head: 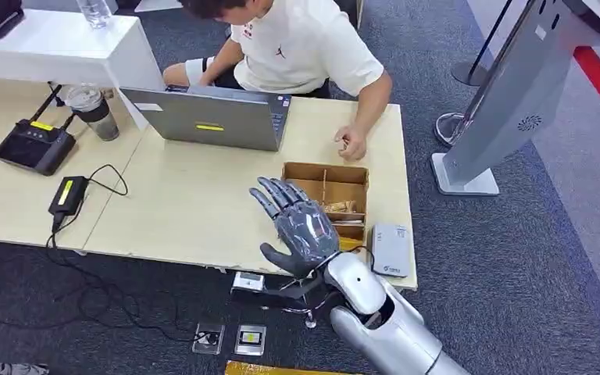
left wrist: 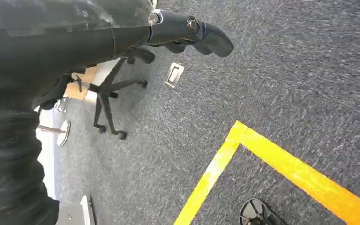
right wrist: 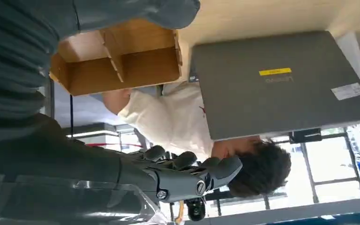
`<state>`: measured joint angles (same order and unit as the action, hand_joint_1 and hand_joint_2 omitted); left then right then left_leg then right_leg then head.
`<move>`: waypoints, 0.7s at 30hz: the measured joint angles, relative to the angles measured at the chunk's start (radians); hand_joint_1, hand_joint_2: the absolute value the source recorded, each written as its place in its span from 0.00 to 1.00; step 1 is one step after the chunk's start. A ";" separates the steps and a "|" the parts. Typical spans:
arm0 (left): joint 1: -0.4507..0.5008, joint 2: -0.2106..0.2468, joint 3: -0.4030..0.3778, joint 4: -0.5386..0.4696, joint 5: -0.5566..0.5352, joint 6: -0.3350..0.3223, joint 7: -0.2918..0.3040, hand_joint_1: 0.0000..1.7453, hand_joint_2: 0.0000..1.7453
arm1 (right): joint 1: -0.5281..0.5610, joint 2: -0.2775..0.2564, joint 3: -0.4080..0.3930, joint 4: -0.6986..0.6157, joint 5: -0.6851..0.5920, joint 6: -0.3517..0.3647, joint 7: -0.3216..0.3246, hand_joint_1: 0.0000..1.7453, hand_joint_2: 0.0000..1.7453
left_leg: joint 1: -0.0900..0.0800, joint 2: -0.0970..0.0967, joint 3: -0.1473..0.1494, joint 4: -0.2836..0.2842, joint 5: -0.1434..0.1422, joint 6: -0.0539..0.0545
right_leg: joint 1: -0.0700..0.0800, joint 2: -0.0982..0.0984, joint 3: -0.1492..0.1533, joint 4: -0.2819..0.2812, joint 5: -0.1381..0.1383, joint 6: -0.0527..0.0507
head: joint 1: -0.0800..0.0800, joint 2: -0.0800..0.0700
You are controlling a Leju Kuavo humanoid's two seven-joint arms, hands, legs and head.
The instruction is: Pass the card to the sensor for recognition and then transmit it.
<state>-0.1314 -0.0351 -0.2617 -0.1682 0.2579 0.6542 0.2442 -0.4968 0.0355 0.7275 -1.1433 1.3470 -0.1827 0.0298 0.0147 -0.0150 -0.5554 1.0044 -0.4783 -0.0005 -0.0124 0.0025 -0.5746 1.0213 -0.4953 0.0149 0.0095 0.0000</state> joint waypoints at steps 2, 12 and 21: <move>0.000 -0.002 0.005 0.000 -0.001 0.000 -0.005 0.00 1.00 | -0.009 0.002 -0.003 0.025 0.000 0.000 0.007 0.00 1.00 | 0.000 0.000 0.000 0.000 0.000 0.000 | 0.000 0.000 0.000 0.000 0.000 0.000 | 0.000 0.000; 0.004 -0.001 0.015 -0.001 -0.010 -0.014 -0.017 0.00 1.00 | -0.012 -0.005 -0.062 0.100 0.003 0.009 0.025 0.00 1.00 | 0.000 0.000 0.000 0.000 0.000 0.000 | 0.000 0.000 0.000 0.000 0.000 0.000 | 0.000 0.000; 0.005 0.013 0.015 -0.001 -0.008 -0.016 -0.025 0.00 1.00 | -0.025 -0.052 -0.123 0.126 0.005 0.016 0.037 0.00 1.00 | 0.000 0.000 0.000 0.000 0.000 0.000 | 0.000 0.000 0.000 0.000 0.000 0.000 | 0.000 0.000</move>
<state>-0.1266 -0.0225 -0.2468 -0.1690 0.2495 0.6378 0.2190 -0.5221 -0.0168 0.6050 -1.0174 1.3523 -0.1667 0.0668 0.0145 -0.0151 -0.5553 1.0046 -0.4783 -0.0004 -0.0126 0.0025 -0.5746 1.0211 -0.4952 0.0150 0.0095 0.0000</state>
